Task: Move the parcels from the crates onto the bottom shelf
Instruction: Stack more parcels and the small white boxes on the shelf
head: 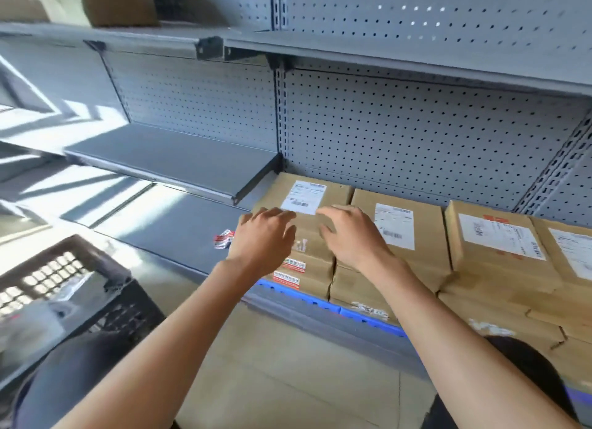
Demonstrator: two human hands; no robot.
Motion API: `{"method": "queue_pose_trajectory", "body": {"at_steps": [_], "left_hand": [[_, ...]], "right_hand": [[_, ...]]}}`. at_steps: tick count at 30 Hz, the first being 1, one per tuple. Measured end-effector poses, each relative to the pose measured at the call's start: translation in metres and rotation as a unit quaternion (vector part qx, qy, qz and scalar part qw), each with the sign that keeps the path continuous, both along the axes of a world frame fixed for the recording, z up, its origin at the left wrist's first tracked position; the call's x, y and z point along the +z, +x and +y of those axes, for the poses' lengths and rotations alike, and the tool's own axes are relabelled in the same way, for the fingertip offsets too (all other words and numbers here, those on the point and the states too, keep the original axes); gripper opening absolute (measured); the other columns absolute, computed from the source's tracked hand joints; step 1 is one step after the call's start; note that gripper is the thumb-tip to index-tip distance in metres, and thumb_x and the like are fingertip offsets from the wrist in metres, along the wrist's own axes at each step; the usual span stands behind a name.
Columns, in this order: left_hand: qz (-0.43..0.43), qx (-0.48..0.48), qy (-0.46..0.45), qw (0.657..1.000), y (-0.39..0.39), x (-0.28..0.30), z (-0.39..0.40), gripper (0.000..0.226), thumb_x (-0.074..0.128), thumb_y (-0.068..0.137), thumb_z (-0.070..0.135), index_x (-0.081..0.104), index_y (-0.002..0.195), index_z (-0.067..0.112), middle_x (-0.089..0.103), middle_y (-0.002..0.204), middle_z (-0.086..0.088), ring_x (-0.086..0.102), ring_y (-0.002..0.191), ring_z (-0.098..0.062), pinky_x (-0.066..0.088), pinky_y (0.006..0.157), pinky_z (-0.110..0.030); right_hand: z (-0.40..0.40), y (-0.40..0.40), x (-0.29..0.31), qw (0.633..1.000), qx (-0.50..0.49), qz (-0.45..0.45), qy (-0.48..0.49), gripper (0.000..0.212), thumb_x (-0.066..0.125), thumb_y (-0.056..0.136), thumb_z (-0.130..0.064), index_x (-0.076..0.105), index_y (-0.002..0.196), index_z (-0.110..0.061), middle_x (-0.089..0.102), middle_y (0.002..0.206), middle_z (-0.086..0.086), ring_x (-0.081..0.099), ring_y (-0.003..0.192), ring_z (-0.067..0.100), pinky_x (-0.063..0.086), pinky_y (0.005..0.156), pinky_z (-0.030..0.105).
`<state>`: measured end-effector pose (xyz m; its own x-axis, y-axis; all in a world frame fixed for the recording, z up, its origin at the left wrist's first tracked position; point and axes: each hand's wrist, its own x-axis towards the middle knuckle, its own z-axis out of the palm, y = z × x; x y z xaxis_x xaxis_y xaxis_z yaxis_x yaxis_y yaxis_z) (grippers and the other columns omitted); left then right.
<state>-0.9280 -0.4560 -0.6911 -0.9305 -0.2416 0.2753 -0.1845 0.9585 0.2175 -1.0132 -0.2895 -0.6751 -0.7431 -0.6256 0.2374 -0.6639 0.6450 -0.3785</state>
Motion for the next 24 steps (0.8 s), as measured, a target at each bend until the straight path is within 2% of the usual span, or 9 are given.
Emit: {"method": "queue_pose_trajectory", "body": {"at_steps": [3, 8, 12, 15, 20, 24], "left_hand": [[0.004, 0.047, -0.009, 0.999, 0.038, 0.005, -0.049, 0.037, 0.049, 0.102, 0.036, 0.06, 0.136, 0.029, 0.064, 0.135, 0.003, 0.056, 0.126, -0.025, 0.039, 0.103, -0.04], [0.004, 0.152, 0.004, 0.988, 0.099, 0.009, -0.112, 0.039, 0.046, 0.103, 0.04, 0.058, 0.139, 0.031, 0.062, 0.138, 0.004, 0.053, 0.129, -0.024, 0.039, 0.104, -0.039], [0.001, 0.216, 0.022, 0.976, 0.141, 0.009, -0.14, 0.04, 0.045, 0.104, 0.04, 0.058, 0.14, 0.029, 0.059, 0.142, 0.005, 0.054, 0.129, -0.023, 0.043, 0.103, -0.041], [-0.003, 0.266, 0.033, 0.963, 0.17, 0.009, -0.159, 0.038, 0.048, 0.103, 0.038, 0.06, 0.138, 0.029, 0.061, 0.14, 0.003, 0.057, 0.126, -0.023, 0.048, 0.102, -0.043], [0.005, 0.333, 0.043, 0.942, 0.216, 0.008, -0.177, 0.035, 0.049, 0.104, 0.035, 0.063, 0.135, 0.027, 0.063, 0.137, 0.002, 0.062, 0.118, -0.02, 0.053, 0.092, -0.037], [0.018, 0.384, 0.067, 0.921, 0.261, -0.009, -0.188, 0.031, 0.053, 0.102, 0.033, 0.067, 0.129, 0.027, 0.067, 0.132, 0.001, 0.067, 0.11, -0.02, 0.059, 0.088, -0.039]], "right_hand": [[-0.058, 0.023, 0.003, 0.999, 0.045, 0.001, -0.009, 0.033, 0.058, 0.098, -0.021, 0.064, 0.131, -0.018, 0.066, 0.129, 0.006, 0.058, 0.12, 0.028, 0.049, 0.099, 0.043], [-0.144, 0.053, -0.001, 0.991, 0.135, -0.018, -0.013, 0.034, 0.06, 0.097, -0.023, 0.065, 0.13, -0.016, 0.067, 0.127, 0.006, 0.059, 0.118, 0.027, 0.046, 0.099, 0.035], [-0.202, 0.064, -0.012, 0.98, 0.193, -0.044, -0.016, 0.035, 0.059, 0.097, -0.025, 0.065, 0.131, -0.015, 0.066, 0.13, 0.006, 0.059, 0.12, 0.027, 0.045, 0.101, 0.035], [-0.24, 0.078, -0.025, 0.969, 0.237, -0.062, -0.011, 0.036, 0.058, 0.098, -0.026, 0.064, 0.131, -0.015, 0.066, 0.131, 0.007, 0.059, 0.122, 0.029, 0.046, 0.102, 0.037], [-0.288, 0.122, -0.038, 0.946, 0.316, -0.078, 0.006, 0.036, 0.058, 0.097, -0.025, 0.064, 0.131, -0.017, 0.065, 0.132, 0.008, 0.058, 0.123, 0.03, 0.047, 0.101, 0.041], [-0.317, 0.164, -0.046, 0.928, 0.362, -0.091, 0.009, 0.037, 0.059, 0.097, -0.024, 0.062, 0.133, -0.019, 0.064, 0.133, 0.007, 0.058, 0.122, 0.029, 0.047, 0.1, 0.037]]}}
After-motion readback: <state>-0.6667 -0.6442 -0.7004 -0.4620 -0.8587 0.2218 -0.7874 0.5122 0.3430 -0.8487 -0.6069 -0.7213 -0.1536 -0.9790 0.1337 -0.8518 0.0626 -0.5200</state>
